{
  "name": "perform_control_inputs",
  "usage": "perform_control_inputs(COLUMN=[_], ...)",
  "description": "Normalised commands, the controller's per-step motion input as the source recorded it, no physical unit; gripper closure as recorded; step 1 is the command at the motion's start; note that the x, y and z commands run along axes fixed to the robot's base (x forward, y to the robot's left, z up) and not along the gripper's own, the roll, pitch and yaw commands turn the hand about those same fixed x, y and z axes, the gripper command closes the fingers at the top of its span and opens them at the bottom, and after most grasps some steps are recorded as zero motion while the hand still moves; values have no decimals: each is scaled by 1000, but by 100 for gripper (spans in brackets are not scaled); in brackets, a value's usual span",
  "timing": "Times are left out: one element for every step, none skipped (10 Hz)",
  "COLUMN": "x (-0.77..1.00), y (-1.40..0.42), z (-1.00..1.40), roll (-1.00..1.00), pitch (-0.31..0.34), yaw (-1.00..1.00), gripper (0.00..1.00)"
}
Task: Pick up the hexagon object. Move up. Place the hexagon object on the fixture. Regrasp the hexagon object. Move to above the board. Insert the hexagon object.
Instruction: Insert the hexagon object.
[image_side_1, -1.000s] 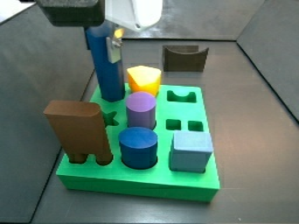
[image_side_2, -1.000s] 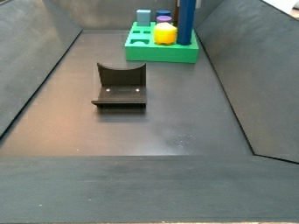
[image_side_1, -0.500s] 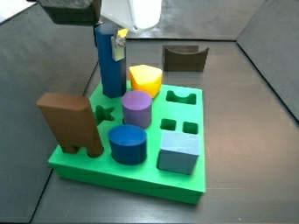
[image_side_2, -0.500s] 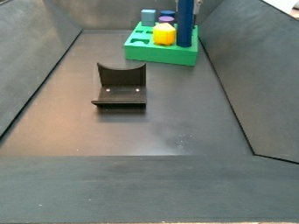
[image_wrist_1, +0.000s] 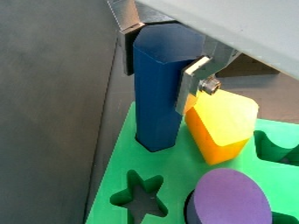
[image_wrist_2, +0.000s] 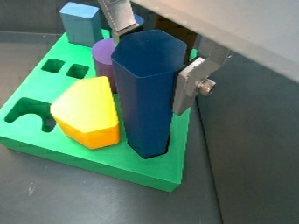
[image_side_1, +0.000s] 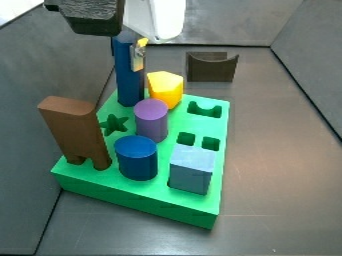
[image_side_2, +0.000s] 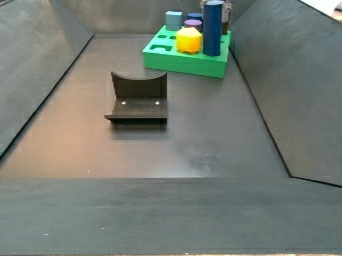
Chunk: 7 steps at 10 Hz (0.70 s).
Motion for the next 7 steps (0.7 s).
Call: perform_control_inputs(x=[-426, -260, -331, -283, -3, -126, 0], y=[326, 597, 549, 480, 260, 51, 0], z=[-909, -923, -986, -940, -1000, -189, 0], roll=[-40, -76, -40, -13, 0, 0, 0], pitch=[-189, -131, -109, -126, -73, -150, 0], yaw=[0, 466, 494, 603, 443, -6, 0], gripper=[100, 100, 100, 100, 100, 100, 100])
